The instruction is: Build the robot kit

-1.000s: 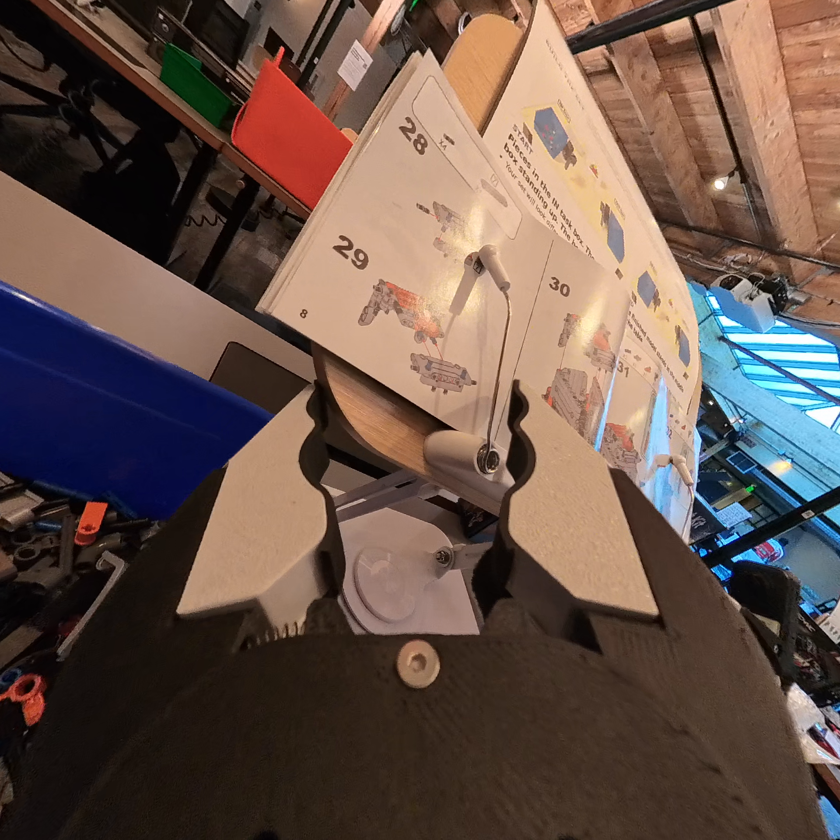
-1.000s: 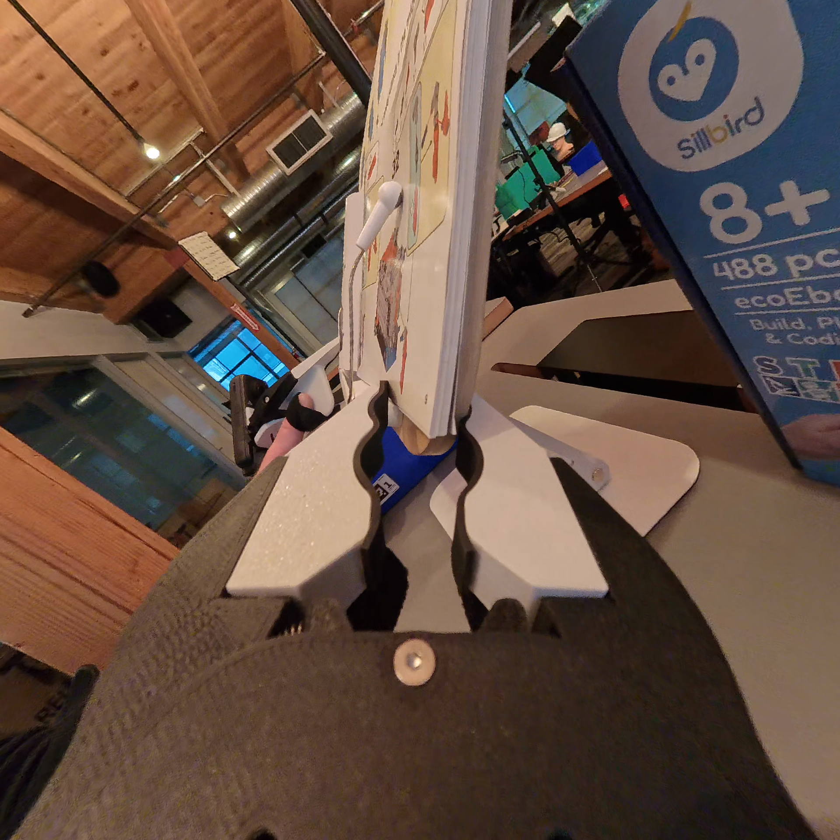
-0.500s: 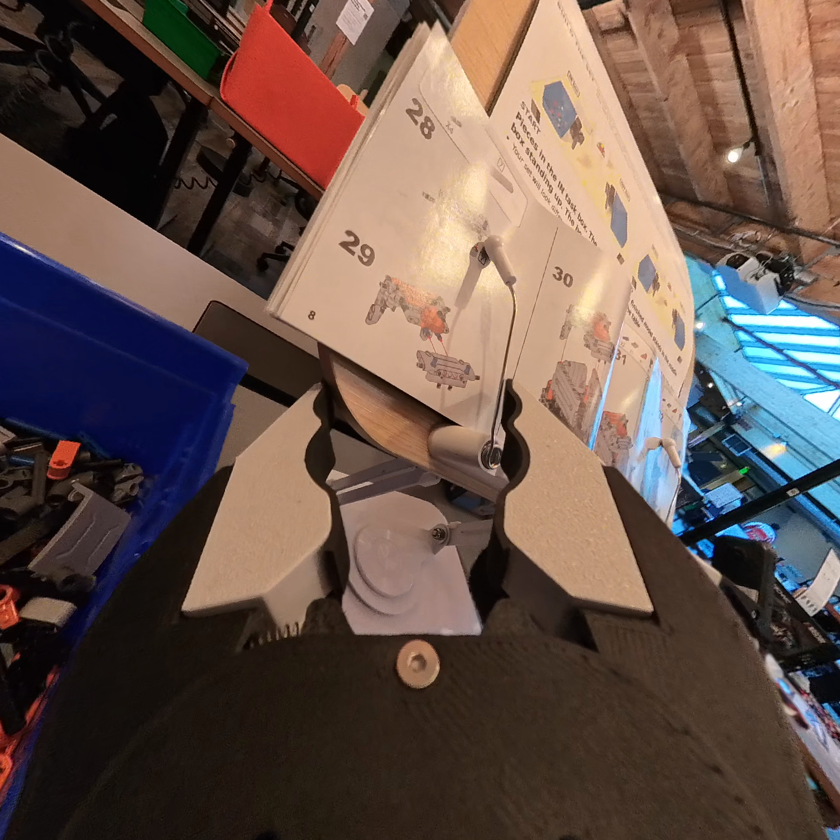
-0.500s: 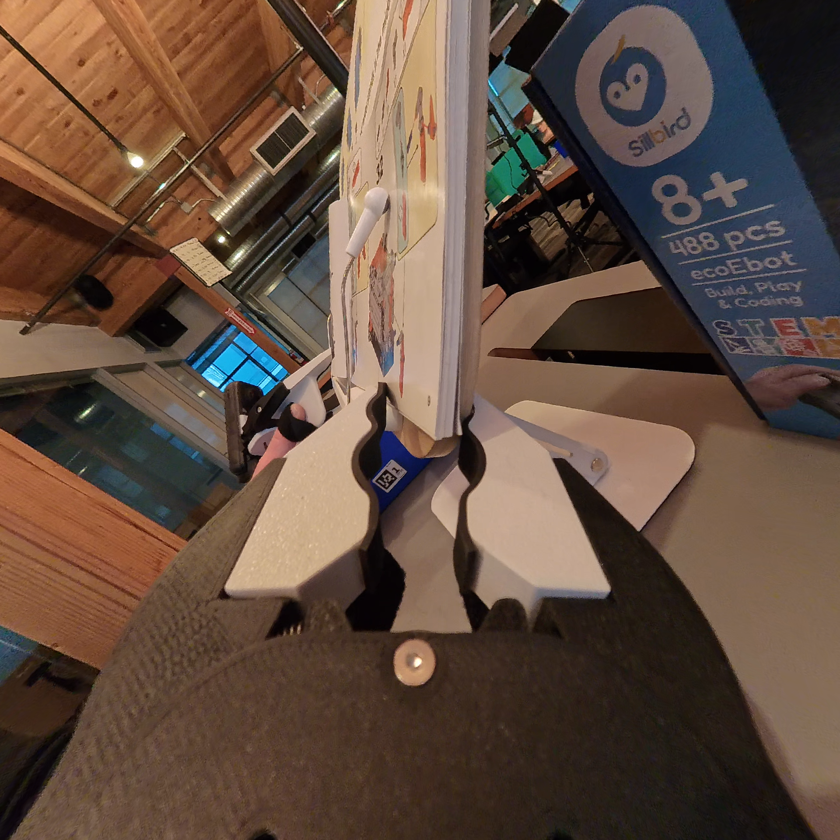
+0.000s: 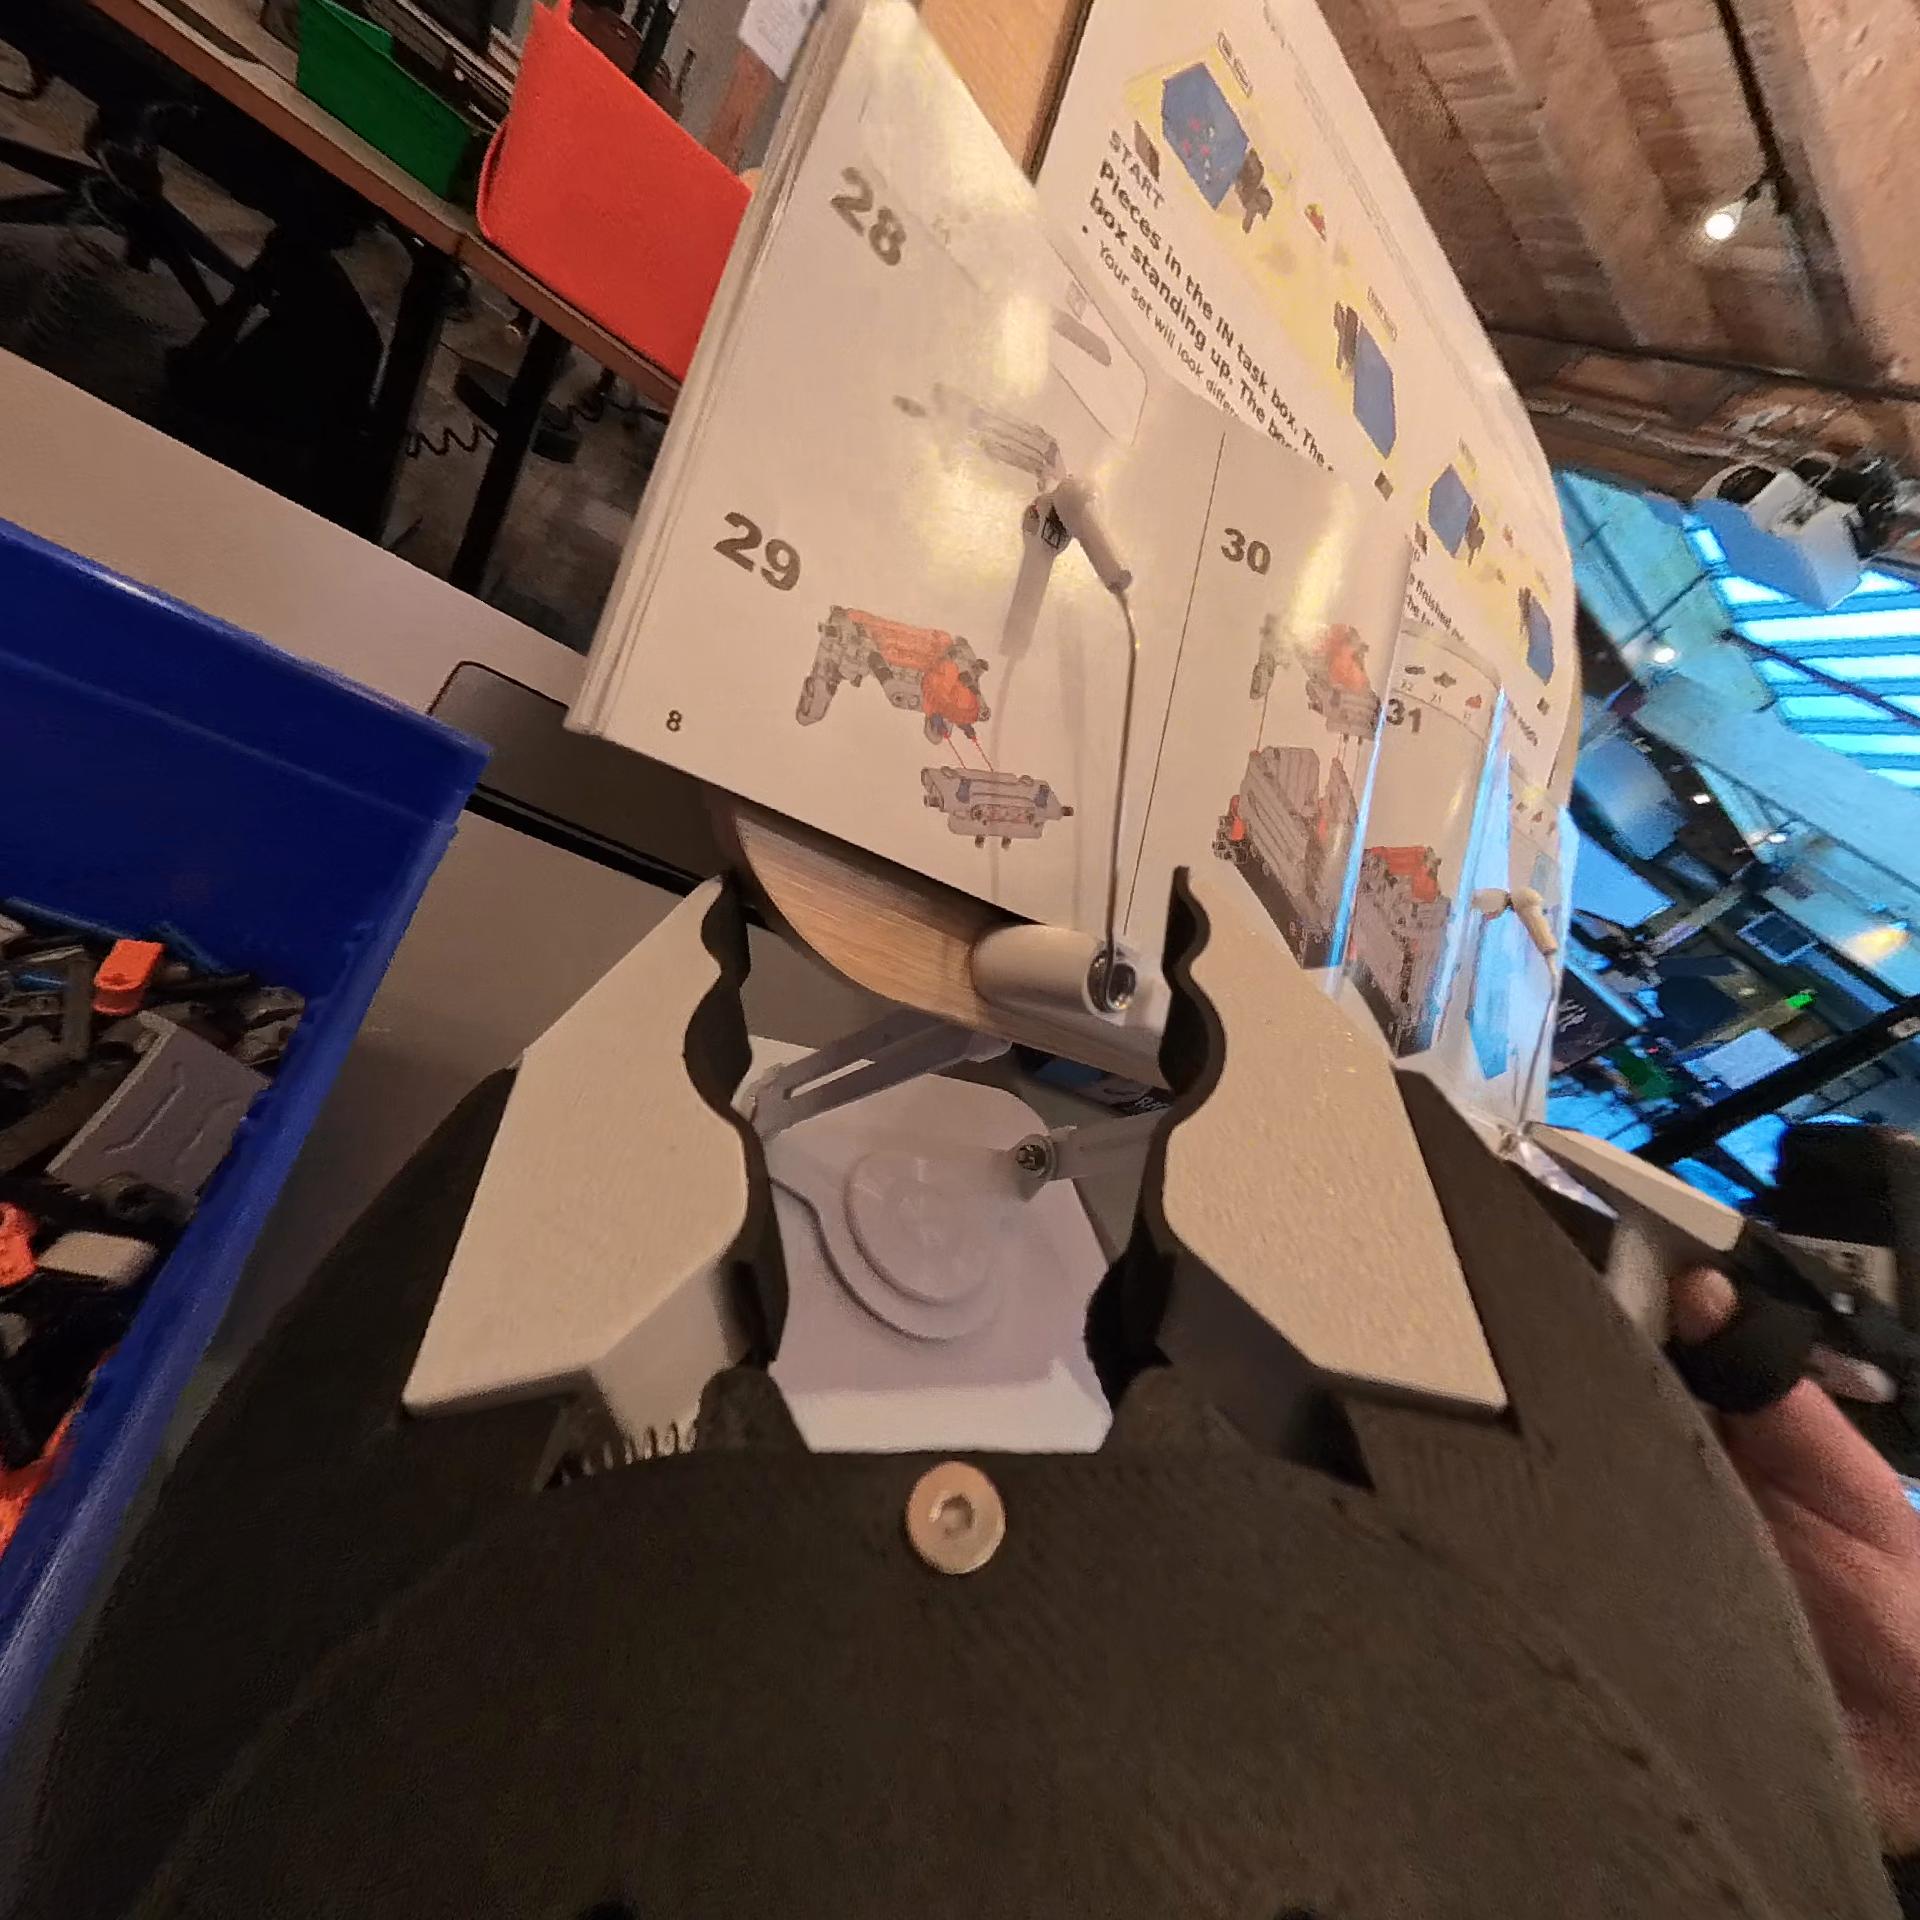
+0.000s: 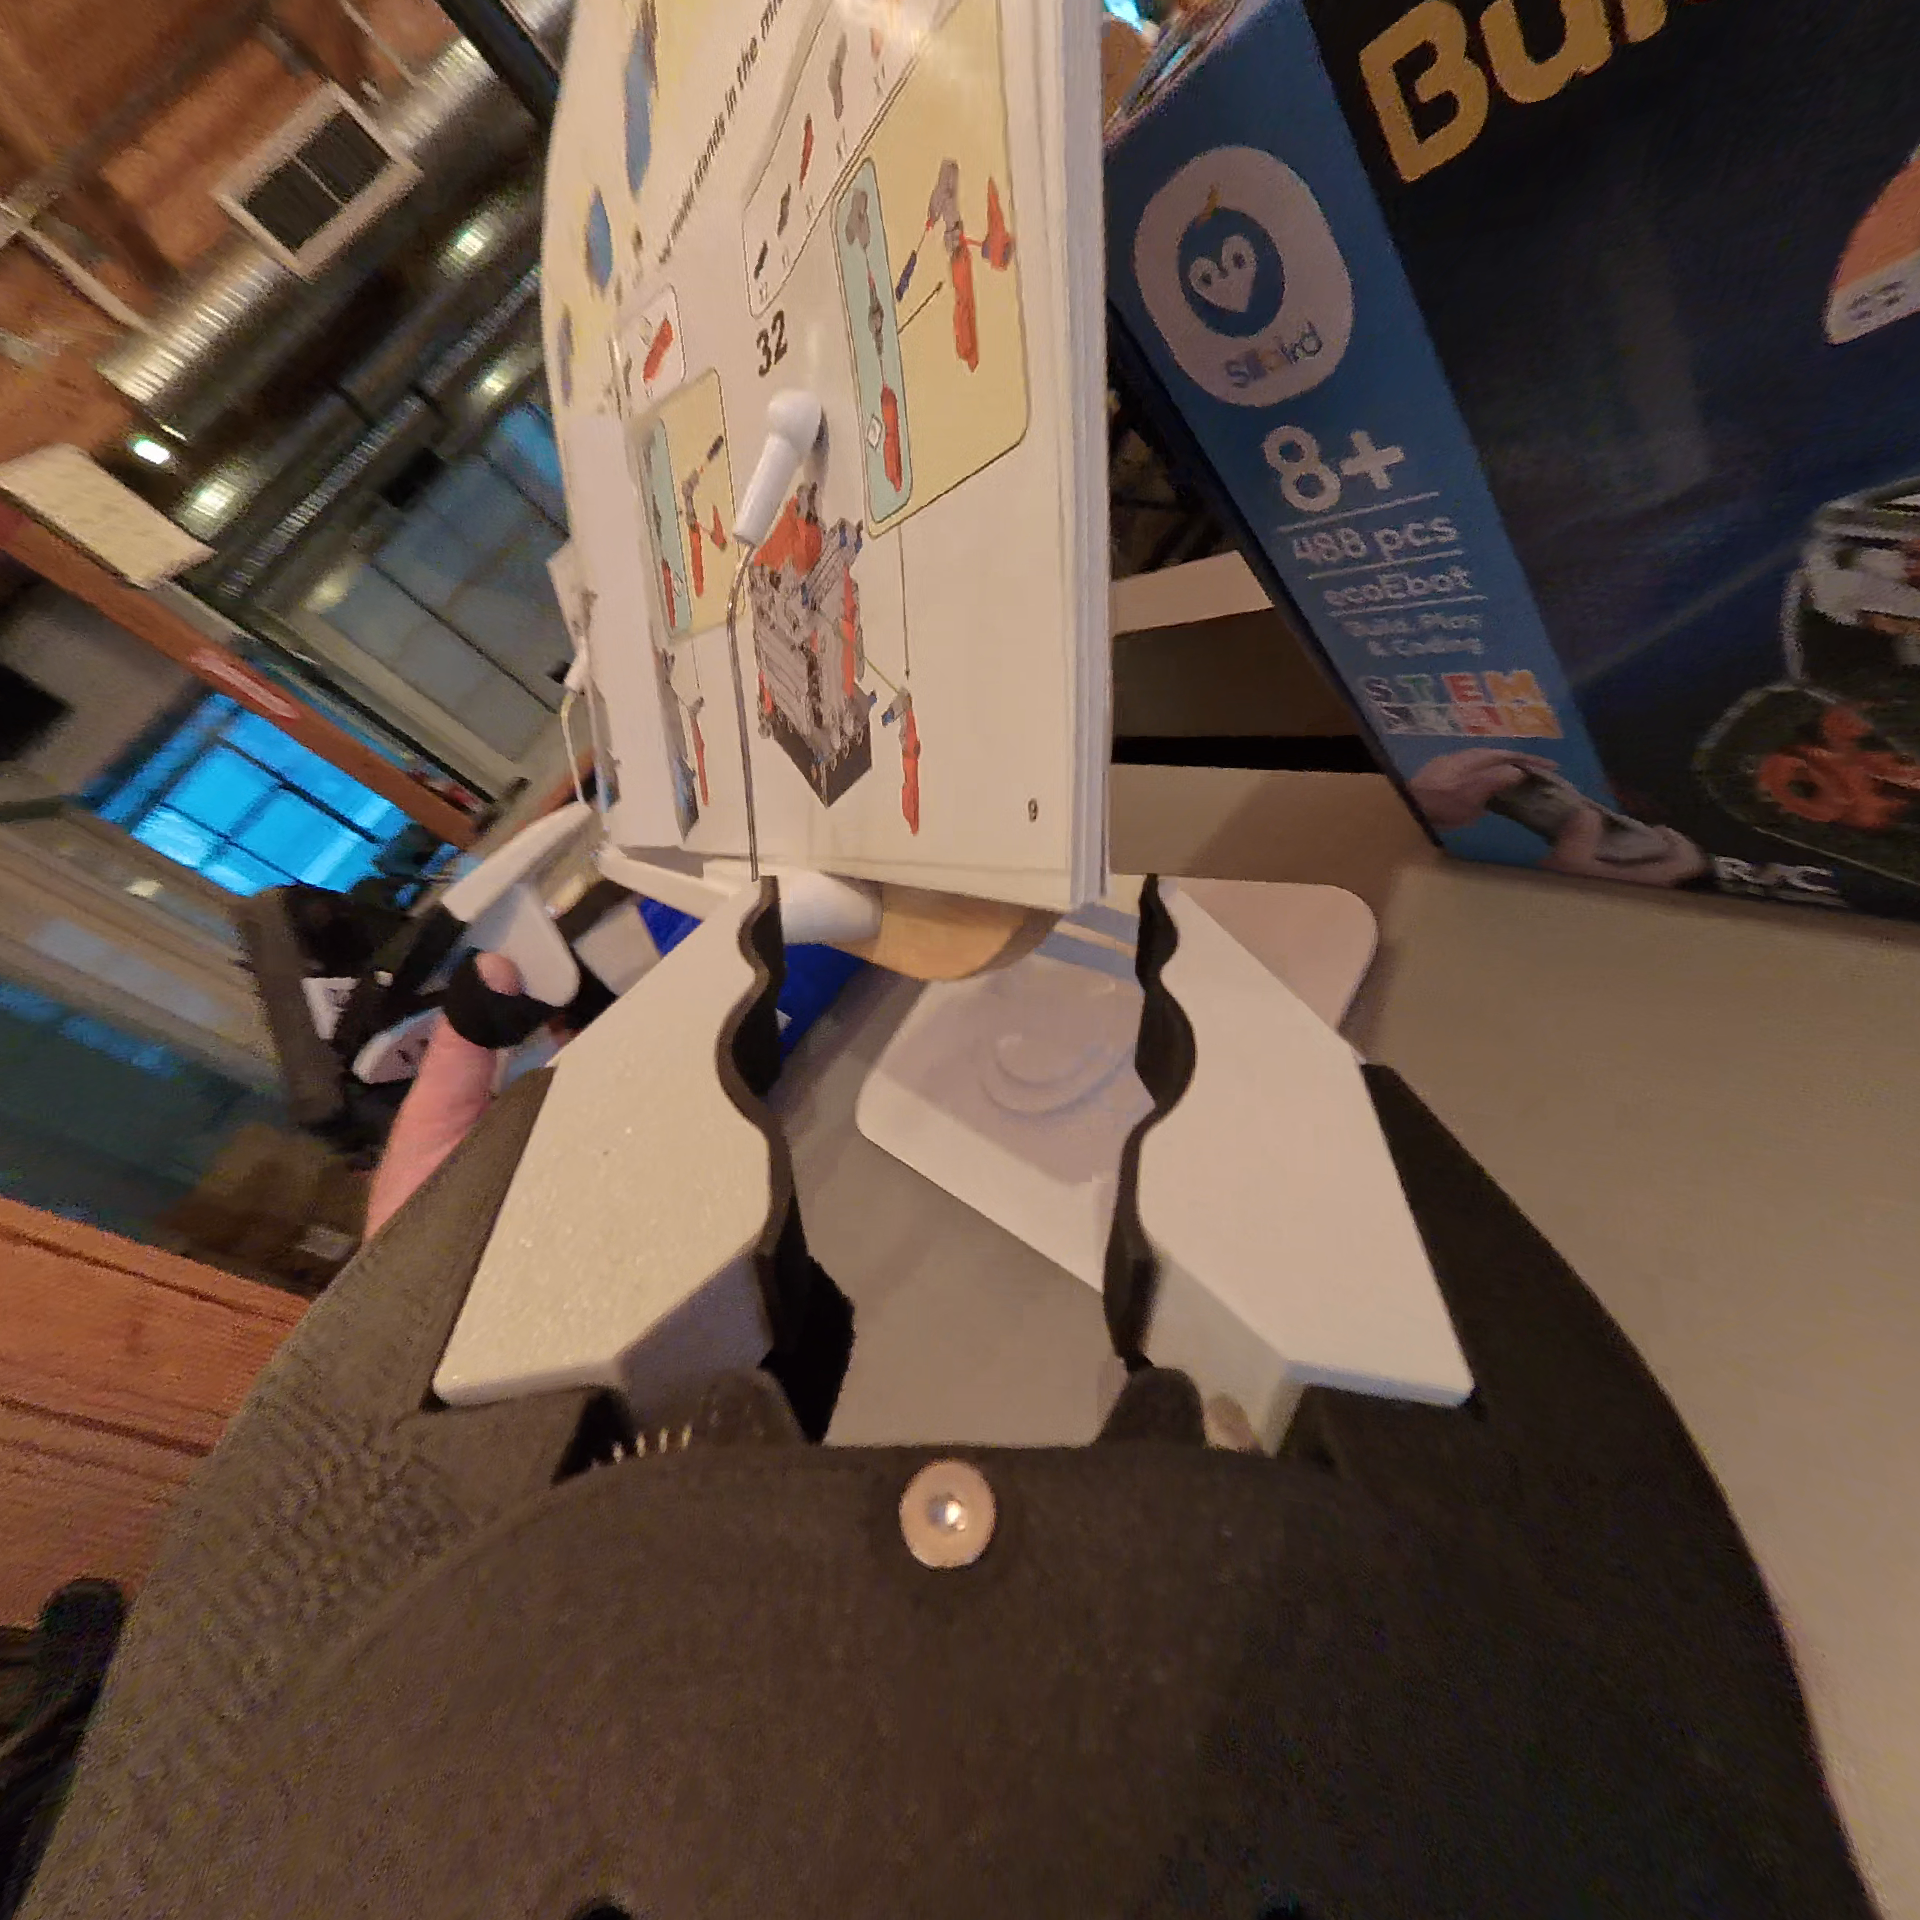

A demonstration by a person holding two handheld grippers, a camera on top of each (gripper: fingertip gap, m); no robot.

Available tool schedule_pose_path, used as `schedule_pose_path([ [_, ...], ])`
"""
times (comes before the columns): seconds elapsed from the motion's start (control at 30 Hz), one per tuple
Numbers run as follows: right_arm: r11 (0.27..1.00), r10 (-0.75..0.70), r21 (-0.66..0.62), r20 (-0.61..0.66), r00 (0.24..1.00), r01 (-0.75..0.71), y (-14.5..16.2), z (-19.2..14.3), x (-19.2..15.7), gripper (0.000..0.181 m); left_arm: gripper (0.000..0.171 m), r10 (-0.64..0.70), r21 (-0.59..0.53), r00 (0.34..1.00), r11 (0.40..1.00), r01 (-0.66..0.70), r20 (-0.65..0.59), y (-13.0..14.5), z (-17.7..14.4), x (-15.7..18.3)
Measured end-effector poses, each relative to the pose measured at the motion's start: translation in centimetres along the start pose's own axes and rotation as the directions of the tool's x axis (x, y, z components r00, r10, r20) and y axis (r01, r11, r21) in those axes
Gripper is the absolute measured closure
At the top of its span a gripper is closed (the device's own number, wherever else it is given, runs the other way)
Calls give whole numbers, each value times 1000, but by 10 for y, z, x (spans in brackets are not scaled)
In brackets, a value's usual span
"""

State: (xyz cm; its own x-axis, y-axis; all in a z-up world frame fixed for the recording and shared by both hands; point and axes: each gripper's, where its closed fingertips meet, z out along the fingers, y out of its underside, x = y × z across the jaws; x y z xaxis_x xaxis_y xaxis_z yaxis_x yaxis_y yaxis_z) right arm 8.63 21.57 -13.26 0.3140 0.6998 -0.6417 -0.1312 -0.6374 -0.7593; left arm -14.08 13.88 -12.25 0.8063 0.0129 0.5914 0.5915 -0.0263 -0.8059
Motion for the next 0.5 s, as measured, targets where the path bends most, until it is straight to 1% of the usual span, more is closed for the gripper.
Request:
schedule_pose_path([
  [0.1,997,-68,-26,-96,993,66,3,-16,-2,102,87,44,19,999,999,-44,20,0,-10,6],
  [0.17,991,-135,-43,-150,979,130,3,-31,-7,100,82,25,78,1000,997,-25,-6,-4,-21,18],
  [0.2,985,-169,-45,-167,971,164,2,-39,-12,99,83,56,85,998,995,-55,-4,-3,-26,24],
  [0.27,976,-218,-34,-131,967,215,-1,-58,-41,98,83,120,97,993,988,-119,2,1,-34,35],
  [0.3,963,-268,-40,-140,953,265,-2,-69,-53,98,84,140,105,990,985,-139,-5,2,-38,41],
  [0.37,923,-383,-121,-202,901,365,3,-94,-64,93,86,189,93,981,978,-185,-39,9,-43,58],
  [0.4,900,-432,-167,-224,874,402,8,-109,-68,86,86,216,87,974,974,-210,-68,14,-45,70],
  [0.43,875,-480,-208,-260,838,436,11,-125,-70,78,87,248,72,964,968,-241,-93,21,-48,81],
  [0.5,835,-549,-258,-342,763,485,13,-159,-63,75,90,322,31,937,946,-321,-131,37,-52,99],
])
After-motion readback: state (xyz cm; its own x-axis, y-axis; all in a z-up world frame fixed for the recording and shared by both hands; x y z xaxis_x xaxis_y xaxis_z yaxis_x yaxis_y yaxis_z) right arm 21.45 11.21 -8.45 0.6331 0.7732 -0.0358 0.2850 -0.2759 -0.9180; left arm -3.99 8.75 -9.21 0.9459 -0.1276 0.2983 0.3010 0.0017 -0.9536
